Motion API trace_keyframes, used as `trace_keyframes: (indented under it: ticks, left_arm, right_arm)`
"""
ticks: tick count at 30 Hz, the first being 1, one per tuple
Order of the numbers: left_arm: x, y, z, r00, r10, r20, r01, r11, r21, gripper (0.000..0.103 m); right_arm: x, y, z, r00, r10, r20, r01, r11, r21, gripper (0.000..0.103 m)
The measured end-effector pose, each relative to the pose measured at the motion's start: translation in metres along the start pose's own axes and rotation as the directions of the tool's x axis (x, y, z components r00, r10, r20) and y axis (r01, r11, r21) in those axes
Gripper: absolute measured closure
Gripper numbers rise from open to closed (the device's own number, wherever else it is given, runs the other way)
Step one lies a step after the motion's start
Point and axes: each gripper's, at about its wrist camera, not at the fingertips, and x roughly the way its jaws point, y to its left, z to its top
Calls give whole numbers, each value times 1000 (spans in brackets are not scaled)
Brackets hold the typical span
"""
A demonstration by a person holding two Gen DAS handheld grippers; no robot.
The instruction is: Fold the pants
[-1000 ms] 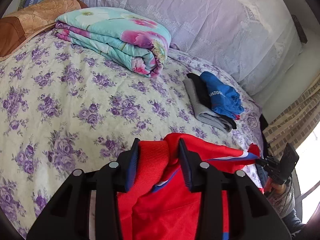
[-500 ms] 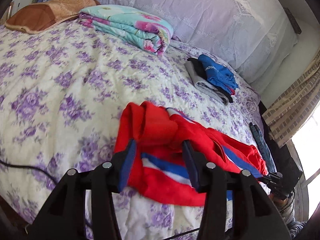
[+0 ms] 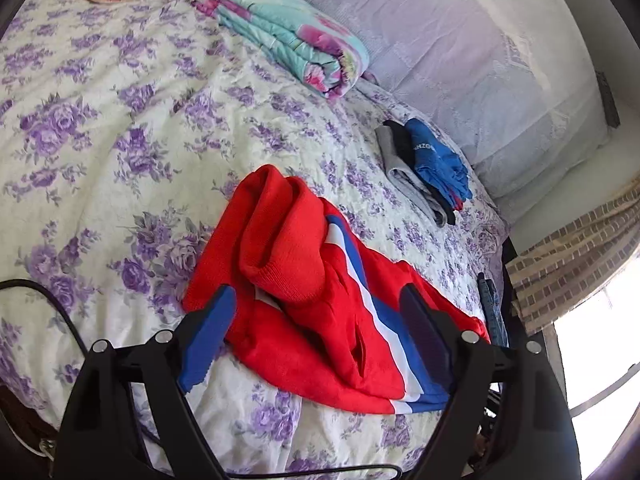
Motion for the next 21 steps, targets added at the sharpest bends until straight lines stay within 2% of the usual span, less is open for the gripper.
trace_keyframes:
  ticks: [1, 2, 4, 6, 9, 10, 13, 15, 17, 20, 21]
  left_arm:
    - [5, 1, 1, 1000, 4, -4, -4, 1000, -13, 32]
    - [8, 1, 3, 1000, 7, -5, -8, 1000, -13, 35]
    - [11, 0, 7, 1000, 14, 3, -14, 1000, -14, 53]
    - [11, 3, 9, 1000, 11, -1, -11, 1000, -21, 65]
    - [3, 5, 3, 1000, 15, 4, -15, 1000, -2, 71]
    - [-1, 6, 0, 1000, 19, 9, -19, 1000, 3, 72]
    - [-11, 14, -11, 999, 40, 4, -40, 999, 3, 73]
    - [-11, 19, -17, 997, 71, -3, -71, 997, 16, 73]
    - [-9, 21, -19, 997, 81, 8, -82, 996, 24, 73]
    - [-8, 14, -19, 991, 128, 33, -130, 990, 58, 71]
    - [-11, 12, -19, 990, 137, 40, -139, 988, 61, 67]
  right_arm:
    - [-2, 0, -1, 1000, -8, 15, 8, 1000, 9, 53]
    - [-4, 0, -2, 999, -18, 33, 17, 1000, 14, 45]
    - [-8, 0, -3, 999, -9, 53, 8, 1000, 23, 45]
    - [-13, -1, -3, 997, -23, 79, 20, 999, 41, 38]
    - [-27, -4, -4, 986, -60, 156, 44, 994, 102, 7]
    - [-34, -5, -5, 978, -79, 194, 54, 990, 131, 4]
    - [-50, -15, -7, 946, -135, 295, 64, 969, 237, 4]
    - [-53, -25, -8, 933, -185, 308, 77, 940, 331, 4]
    - [-48, -39, -10, 938, -214, 272, 85, 904, 418, 4]
    - [-41, -56, -13, 960, -182, 213, 53, 865, 499, 4]
    - [-41, -60, -16, 962, -174, 209, 41, 852, 522, 4]
